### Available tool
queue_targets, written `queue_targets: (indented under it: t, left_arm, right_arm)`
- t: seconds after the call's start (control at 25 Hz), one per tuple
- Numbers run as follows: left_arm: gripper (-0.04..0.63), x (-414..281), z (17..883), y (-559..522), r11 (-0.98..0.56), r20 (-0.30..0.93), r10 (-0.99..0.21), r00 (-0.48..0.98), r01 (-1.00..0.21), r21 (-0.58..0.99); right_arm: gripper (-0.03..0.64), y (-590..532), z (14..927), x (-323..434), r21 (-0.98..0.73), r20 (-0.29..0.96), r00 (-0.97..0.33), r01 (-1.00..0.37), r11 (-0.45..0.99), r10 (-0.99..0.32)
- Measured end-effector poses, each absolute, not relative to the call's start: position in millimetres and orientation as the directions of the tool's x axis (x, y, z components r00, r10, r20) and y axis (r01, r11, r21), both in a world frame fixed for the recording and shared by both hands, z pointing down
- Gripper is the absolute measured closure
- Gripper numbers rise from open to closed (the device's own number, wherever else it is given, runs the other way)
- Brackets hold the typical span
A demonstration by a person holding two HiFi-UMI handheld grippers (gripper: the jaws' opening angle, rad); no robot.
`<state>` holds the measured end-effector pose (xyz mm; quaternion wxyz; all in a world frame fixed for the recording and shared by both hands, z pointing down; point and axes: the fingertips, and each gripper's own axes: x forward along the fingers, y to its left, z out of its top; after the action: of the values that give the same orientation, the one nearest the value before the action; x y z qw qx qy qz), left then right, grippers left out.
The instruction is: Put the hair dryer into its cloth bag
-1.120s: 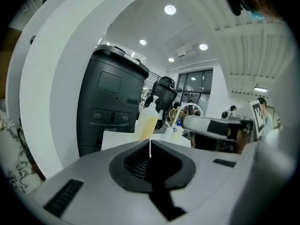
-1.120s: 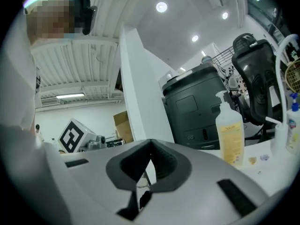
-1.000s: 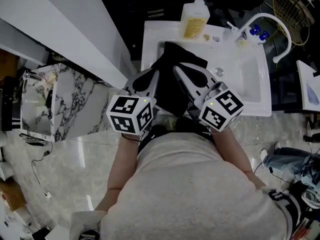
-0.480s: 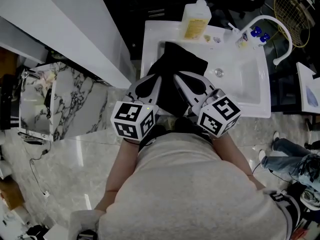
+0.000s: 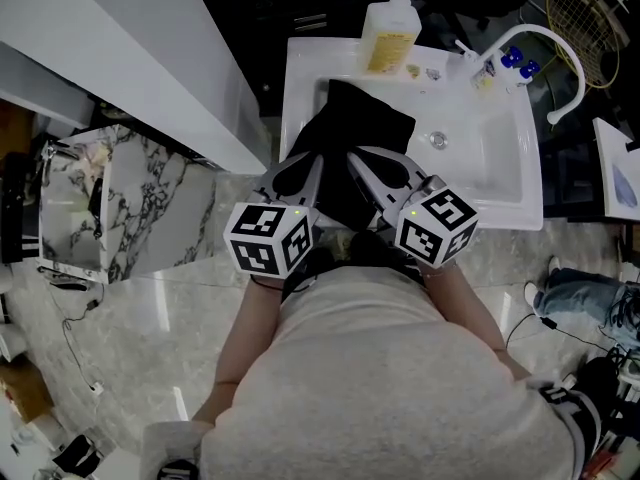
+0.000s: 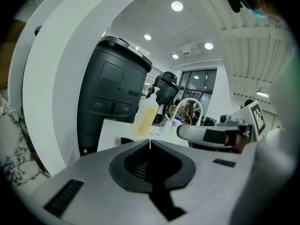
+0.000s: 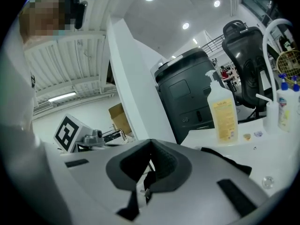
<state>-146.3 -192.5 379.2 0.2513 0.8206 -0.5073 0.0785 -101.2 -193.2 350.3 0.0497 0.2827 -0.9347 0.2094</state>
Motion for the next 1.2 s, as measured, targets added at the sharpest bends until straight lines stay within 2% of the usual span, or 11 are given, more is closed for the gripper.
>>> queue_targets:
  t: [0.28,0.56,1.2]
  left_arm:
    - [0.586,-143,391,-192,-0.354,0.440,-0.774,0.456,-0.887,0.295]
    - [0.586,-138,393,-191,-0.362,0.444,-0.766,0.465,-0.883,0.300]
    - [0.586,-137,399,-189,-0.379,0.466,-0.745,0.478,-0.877,0.294]
  right_arm:
    - [0.618,-193,368,-97,-0.329,0.278,-0.811,-0.584,0.742,-0.514]
    - [0.618,-191,369,-100,-0.354,0.256,-0.833,-0.553,0.754,-0.491]
    - [0.618,-189,375,-102,-0.376,0.291,-0.832,-0.553,0.744,-0.472]
